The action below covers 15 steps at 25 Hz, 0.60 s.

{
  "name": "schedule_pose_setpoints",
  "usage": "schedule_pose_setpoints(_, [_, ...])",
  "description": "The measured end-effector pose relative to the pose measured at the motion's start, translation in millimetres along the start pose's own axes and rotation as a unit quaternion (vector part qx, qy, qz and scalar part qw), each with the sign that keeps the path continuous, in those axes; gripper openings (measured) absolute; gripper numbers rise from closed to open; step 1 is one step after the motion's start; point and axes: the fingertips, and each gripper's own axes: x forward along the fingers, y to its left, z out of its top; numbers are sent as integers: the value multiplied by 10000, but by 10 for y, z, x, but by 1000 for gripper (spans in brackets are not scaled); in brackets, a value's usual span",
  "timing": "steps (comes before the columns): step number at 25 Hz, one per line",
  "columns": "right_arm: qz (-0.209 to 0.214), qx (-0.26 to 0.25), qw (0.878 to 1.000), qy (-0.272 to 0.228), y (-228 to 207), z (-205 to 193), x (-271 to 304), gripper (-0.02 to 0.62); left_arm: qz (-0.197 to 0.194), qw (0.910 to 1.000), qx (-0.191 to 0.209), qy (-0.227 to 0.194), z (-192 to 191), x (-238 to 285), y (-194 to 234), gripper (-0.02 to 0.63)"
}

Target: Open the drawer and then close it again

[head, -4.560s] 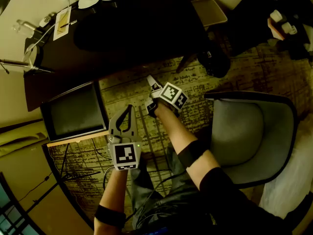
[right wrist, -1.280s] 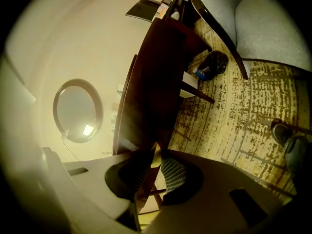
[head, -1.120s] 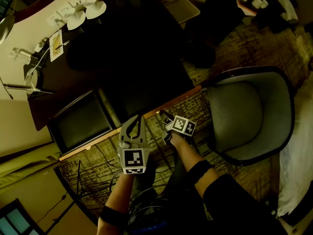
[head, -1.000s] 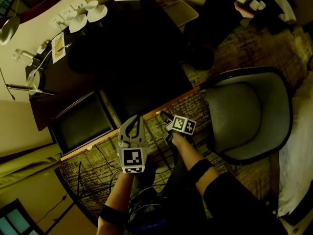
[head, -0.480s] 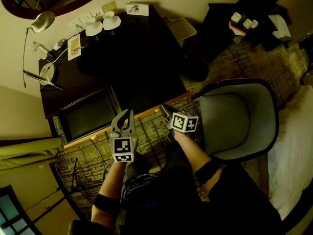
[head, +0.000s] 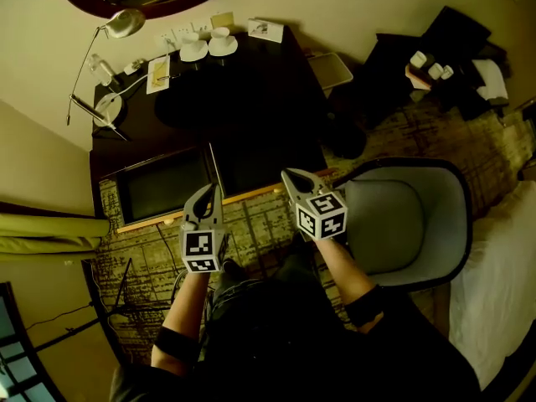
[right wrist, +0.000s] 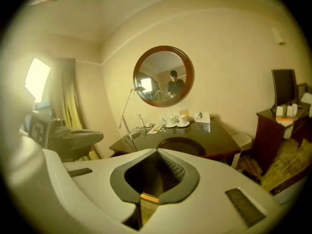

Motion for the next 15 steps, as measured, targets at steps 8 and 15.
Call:
schedule_pose_setpoints(8, [-185,-1210,9924,-81,286,245,-227,0,275,9988,-392,26,-49,-282,116,6])
schedule_pose_setpoints(15, [-138,-1381,9903,-84,401,252,-212,0,464,9966,-684,24,-120,-414,231,5])
